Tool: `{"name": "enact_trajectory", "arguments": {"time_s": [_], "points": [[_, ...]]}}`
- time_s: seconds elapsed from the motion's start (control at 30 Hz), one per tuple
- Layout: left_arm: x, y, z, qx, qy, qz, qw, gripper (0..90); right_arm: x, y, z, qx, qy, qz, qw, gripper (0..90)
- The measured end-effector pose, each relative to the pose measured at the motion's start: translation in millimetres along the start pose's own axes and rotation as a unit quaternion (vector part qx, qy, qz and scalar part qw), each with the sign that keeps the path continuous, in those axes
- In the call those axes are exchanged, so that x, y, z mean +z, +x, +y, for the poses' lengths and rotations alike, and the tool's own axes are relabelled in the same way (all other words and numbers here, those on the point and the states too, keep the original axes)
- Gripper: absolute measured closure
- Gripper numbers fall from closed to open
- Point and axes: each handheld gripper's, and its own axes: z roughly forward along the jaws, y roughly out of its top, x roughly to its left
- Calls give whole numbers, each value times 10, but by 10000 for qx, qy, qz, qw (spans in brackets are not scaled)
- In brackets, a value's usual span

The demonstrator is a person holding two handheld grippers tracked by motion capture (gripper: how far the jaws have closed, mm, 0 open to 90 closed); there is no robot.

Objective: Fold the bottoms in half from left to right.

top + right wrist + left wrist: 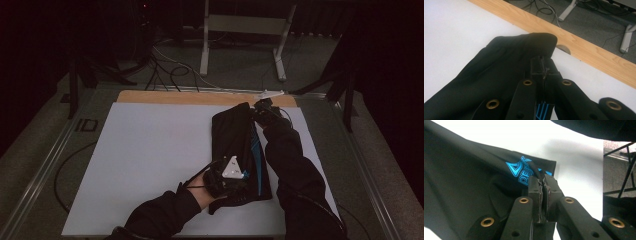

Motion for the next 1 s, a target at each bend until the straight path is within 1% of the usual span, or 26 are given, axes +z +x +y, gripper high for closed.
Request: {"name": "enact_trajectory", "arguments": {"time_s": [0.07, 0.13, 0.2, 0.27, 0.33, 0.43, 0.63, 0.67, 0.73, 0.8, 0.87, 1.0], "points": [[40, -6, 28, 35, -5, -26, 10000, 857, -3, -29, -17, 57, -18, -6, 10000, 891], [83, -4, 35, 58, -70, -49, 9999, 857, -5, -57, -35, 43, -29, -79, 10000, 891], [132, 7, 39, 80, -10, -69, 9999, 857, -2, -75, -50, 66, -37, -120, 9999, 891], [180, 11, 40, 76, 30, -79, 9999, 857, 23, -95, -69, 84, 31, -167, 9998, 891], [220, 23, 39, 22, 51, -124, 9999, 856, 51, -102, -90, 83, 53, -167, 9998, 891], [278, 28, 32, 5, 71, -160, 9998, 856, 105, -105, -140, 107, 104, -167, 9997, 891], [393, 21, 23, 50, 141, -228, 9996, 855, 240, -113, -296, 163, 274, -150, 9994, 890], [412, 23, 22, 27, 136, -257, 9996, 855, 257, -117, -316, 161, 296, -166, 9993, 890], [447, 28, 18, 46, 180, -259, 9995, 855, 290, -129, -351, 143, 350, -170, 9991, 890], [465, 34, 13, 15, 195, -280, 9994, 854, 318, -143, -382, 148, 389, -206, 9989, 889], [523, 39, -4, -40, 233, -313, 9992, 854, 348, -154, -414, 193, 432, -172, 9987, 889], [572, 33, -11, -74, 241, -355, 9991, 853, 407, -142, -476, 186, 518, -173, 9983, 887]]}}
